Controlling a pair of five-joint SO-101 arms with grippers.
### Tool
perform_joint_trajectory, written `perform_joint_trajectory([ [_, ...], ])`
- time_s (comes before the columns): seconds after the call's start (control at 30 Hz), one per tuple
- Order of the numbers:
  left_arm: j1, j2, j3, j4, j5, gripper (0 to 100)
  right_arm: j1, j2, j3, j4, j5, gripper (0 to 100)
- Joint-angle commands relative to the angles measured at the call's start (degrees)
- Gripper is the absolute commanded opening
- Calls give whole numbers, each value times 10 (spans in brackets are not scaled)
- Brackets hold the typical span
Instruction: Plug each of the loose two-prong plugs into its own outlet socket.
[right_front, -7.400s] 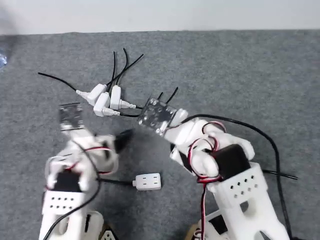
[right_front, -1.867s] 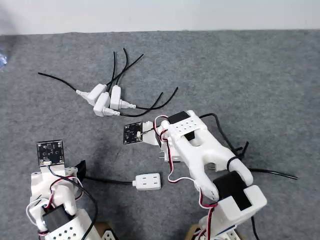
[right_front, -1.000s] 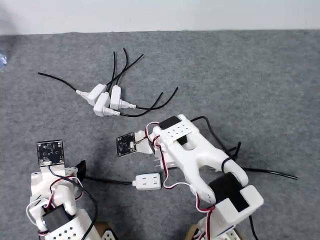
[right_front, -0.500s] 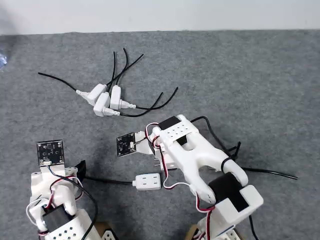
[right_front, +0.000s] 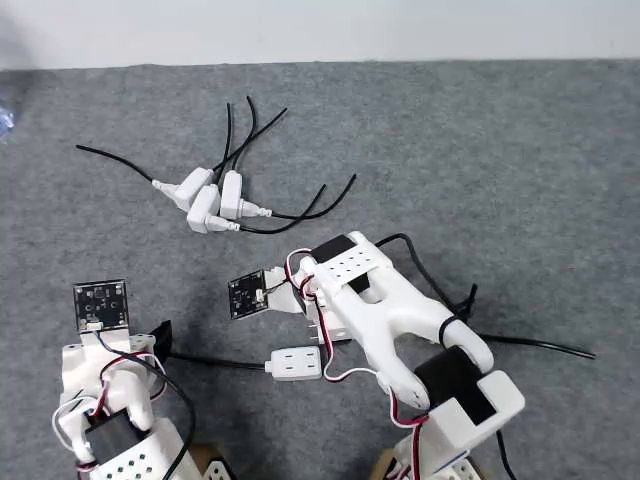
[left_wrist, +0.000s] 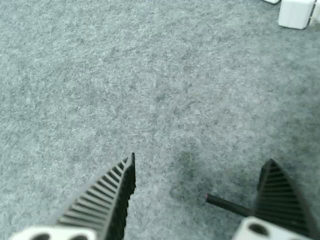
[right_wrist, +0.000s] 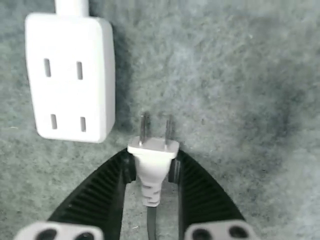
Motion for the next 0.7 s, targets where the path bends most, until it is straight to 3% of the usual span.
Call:
perform_joint_trajectory([
  [0.0, 4, -6, -6, -4, -4, 368, -3, -6, -4, 4, 7, 8],
  [0.17, 40, -6, -6, -4, -1, 368, -2, -31, -36, 10, -30, 9],
  [0.3, 151, -6, -19, -9, 15, 368, -8, -99, -91, 65, -69, 9],
  [0.53, 355, -6, -124, -17, 305, 368, -13, -177, -131, 86, -213, 9],
  [0.67, 429, -6, -114, -72, 352, 369, -15, -221, -129, 87, -258, 9],
])
